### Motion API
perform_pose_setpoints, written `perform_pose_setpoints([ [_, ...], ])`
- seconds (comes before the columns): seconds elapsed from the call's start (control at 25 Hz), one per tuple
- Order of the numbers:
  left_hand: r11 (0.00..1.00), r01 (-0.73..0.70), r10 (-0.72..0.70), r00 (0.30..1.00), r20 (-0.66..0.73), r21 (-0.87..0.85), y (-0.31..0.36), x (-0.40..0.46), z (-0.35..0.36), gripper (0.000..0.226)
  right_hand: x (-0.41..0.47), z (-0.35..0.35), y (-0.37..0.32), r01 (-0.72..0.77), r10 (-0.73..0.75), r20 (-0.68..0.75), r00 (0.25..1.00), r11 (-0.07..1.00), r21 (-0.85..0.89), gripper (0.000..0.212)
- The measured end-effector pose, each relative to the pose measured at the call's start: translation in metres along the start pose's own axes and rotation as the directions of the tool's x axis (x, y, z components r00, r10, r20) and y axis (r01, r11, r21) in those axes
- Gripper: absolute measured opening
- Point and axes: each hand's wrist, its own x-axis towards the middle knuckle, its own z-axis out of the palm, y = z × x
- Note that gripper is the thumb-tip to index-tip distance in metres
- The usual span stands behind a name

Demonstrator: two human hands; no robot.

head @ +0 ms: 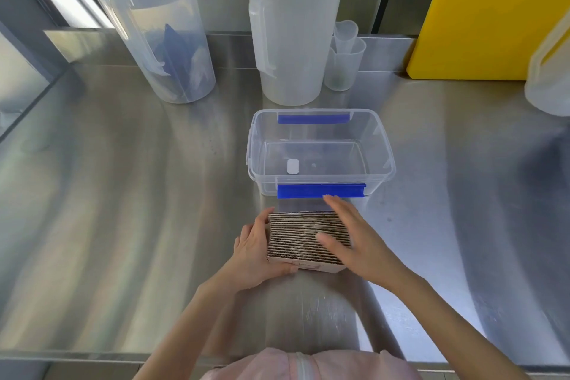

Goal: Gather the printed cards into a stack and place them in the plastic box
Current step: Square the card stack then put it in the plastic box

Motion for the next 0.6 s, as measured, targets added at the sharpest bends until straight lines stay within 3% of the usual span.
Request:
perform_pose_setpoints([
  [0.12,1.000,-0.012,0.012,1.000,0.001,0.000,-0.002,-0.001,0.000,0.105,-0.011,0.001,0.012,-0.182,0.246,-0.113,0.963,0.897,0.402,0.051],
  [0.24,1.000,-0.016,0.015,1.000,0.004,0.008,-0.001,0.000,0.002,0.107,-0.010,0.011,0.010,-0.193,0.293,-0.048,0.955,0.737,0.648,0.069],
  [0.44,0.998,-0.002,-0.002,0.998,-0.057,-0.069,-0.001,0.000,0.007,0.114,-0.007,0.027,-0.001,-0.251,0.270,0.062,0.961,0.756,0.605,0.052],
  [0.52,0.996,-0.002,-0.004,0.998,-0.069,-0.088,-0.001,-0.001,0.008,0.114,-0.014,0.028,0.010,-0.226,0.208,0.093,0.974,0.816,0.533,0.059],
  [0.6,0.996,-0.003,-0.003,0.998,-0.059,-0.091,-0.002,0.000,0.007,0.115,-0.022,0.026,0.022,-0.203,0.157,0.146,0.977,0.897,0.393,0.081],
])
